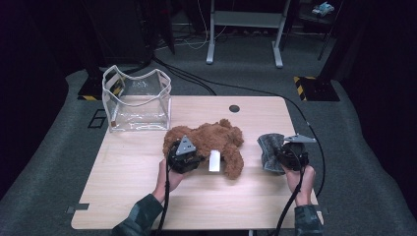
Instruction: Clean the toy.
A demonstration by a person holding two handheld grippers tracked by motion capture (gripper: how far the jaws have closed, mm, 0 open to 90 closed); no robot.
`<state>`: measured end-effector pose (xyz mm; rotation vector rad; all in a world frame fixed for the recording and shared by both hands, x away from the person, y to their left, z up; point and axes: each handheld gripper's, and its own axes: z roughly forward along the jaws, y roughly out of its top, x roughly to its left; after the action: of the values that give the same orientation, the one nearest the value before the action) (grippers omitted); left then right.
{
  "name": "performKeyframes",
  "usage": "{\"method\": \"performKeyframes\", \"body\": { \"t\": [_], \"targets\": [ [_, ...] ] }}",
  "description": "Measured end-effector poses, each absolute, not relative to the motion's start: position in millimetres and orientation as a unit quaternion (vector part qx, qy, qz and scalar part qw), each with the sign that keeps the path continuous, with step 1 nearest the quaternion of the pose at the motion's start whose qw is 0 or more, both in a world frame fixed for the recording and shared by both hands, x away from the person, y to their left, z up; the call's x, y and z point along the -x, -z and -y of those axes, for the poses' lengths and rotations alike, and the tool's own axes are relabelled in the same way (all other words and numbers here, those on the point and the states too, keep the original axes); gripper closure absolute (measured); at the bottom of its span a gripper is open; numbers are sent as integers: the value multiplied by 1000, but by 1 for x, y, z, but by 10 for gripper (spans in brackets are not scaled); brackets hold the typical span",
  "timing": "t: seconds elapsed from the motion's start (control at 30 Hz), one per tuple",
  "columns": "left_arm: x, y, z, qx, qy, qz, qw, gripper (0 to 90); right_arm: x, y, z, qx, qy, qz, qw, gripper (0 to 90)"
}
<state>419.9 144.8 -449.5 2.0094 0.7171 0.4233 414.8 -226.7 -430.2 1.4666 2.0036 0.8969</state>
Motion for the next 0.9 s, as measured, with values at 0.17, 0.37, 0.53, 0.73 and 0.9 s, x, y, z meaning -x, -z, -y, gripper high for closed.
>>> {"method": "performKeyframes", "body": {
  "t": [0.17,0.37,0.53,0.73,0.9],
  "targets": [
    [-424,441,-148,-816,-166,-280,477,719,-415,423,221,-532,-336,-735,252,811],
    [-426,436,-148,-815,-165,-270,485,721,-415,413,213,-519,-342,-739,259,811],
    [-432,443,-152,-813,-164,-291,477,715,-417,412,208,-515,-342,-742,258,810],
    [-437,449,-157,-810,-162,-310,471,706,-420,415,201,-511,-343,-746,255,810],
    [-437,447,-156,-808,-166,-305,476,711,-422,408,189,-499,-355,-748,255,811]
  ]
}}
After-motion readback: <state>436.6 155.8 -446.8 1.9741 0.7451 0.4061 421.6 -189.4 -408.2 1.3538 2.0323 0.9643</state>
